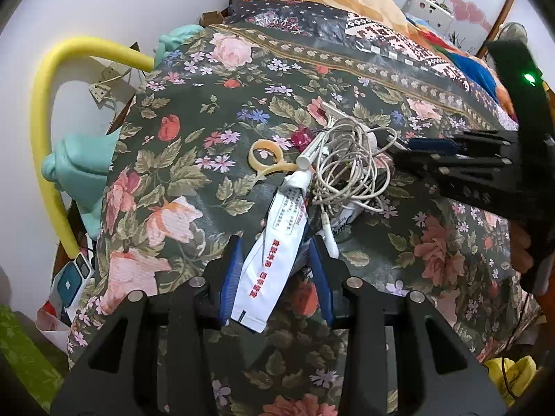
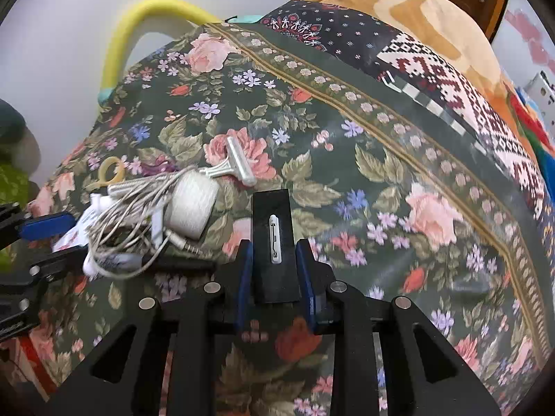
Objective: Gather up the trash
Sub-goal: 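Grasp the white toothpaste tube with the left tool while the right grasps the black USB stick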
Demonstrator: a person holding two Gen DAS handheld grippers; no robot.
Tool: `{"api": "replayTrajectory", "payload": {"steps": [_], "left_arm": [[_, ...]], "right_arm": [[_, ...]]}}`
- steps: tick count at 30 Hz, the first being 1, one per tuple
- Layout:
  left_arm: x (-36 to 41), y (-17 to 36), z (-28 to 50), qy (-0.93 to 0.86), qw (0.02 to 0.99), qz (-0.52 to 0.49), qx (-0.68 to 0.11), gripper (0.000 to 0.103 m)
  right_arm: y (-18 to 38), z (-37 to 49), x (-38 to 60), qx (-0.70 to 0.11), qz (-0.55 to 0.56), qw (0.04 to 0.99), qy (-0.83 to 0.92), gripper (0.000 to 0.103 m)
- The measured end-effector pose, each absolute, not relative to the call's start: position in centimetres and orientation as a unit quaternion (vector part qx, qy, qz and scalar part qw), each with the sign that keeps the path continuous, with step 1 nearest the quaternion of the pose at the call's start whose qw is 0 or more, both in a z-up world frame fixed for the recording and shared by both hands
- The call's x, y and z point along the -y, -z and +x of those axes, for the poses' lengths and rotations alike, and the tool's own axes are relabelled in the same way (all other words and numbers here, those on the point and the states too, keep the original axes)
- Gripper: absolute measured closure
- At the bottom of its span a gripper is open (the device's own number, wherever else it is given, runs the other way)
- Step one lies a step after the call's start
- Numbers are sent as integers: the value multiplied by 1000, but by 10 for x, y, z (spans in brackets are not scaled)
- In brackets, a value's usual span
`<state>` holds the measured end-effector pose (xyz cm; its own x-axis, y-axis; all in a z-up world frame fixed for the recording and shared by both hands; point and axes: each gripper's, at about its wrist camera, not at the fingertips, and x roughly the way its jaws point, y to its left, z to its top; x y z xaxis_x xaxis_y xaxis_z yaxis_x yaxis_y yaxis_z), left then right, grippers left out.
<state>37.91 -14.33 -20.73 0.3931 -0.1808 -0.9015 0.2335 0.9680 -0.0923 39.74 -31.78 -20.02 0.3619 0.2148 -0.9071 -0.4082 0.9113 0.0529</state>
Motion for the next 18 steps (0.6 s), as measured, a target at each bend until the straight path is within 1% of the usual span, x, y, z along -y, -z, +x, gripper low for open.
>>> {"api": "replayTrajectory", "payload": {"steps": [2, 4, 5, 6, 7, 8, 10, 14, 15, 16, 17, 18], "left_arm": [[148, 208, 382, 124, 835, 31, -535, 65], [151, 209, 386, 123, 837, 37, -533, 65], [152, 209, 389, 120, 838, 36, -531, 65], [151, 209, 391, 119, 839, 33, -530, 65], [151, 210, 393, 116, 840, 30, -529, 66], [151, 211, 394, 111, 841, 32, -528, 69], [153, 211, 393, 105, 845, 44, -522, 72], [155, 211, 388, 99, 849, 66, -514, 77], [154, 210, 387, 98, 849, 65, -515, 78], [152, 209, 386, 96, 849, 59, -517, 81], [150, 209, 386, 96, 848, 53, -519, 81], [148, 208, 384, 94, 848, 48, -520, 81]], "right_arm": [[198, 388, 318, -528, -106, 820, -193, 79], [196, 382, 318, -524, -119, 818, -206, 74], [197, 379, 315, -525, -120, 815, -213, 69], [197, 376, 312, -528, -117, 813, -218, 57], [198, 376, 311, -528, -113, 813, -219, 50], [199, 379, 307, -525, -116, 816, -212, 49], [204, 381, 299, -516, -136, 824, -191, 50], [210, 396, 297, -506, -118, 834, -184, 50], [210, 396, 299, -504, -112, 837, -181, 55], [211, 400, 300, -502, -111, 839, -176, 65], [210, 401, 301, -502, -108, 840, -175, 69], [207, 400, 306, -503, -100, 841, -174, 79]]}}
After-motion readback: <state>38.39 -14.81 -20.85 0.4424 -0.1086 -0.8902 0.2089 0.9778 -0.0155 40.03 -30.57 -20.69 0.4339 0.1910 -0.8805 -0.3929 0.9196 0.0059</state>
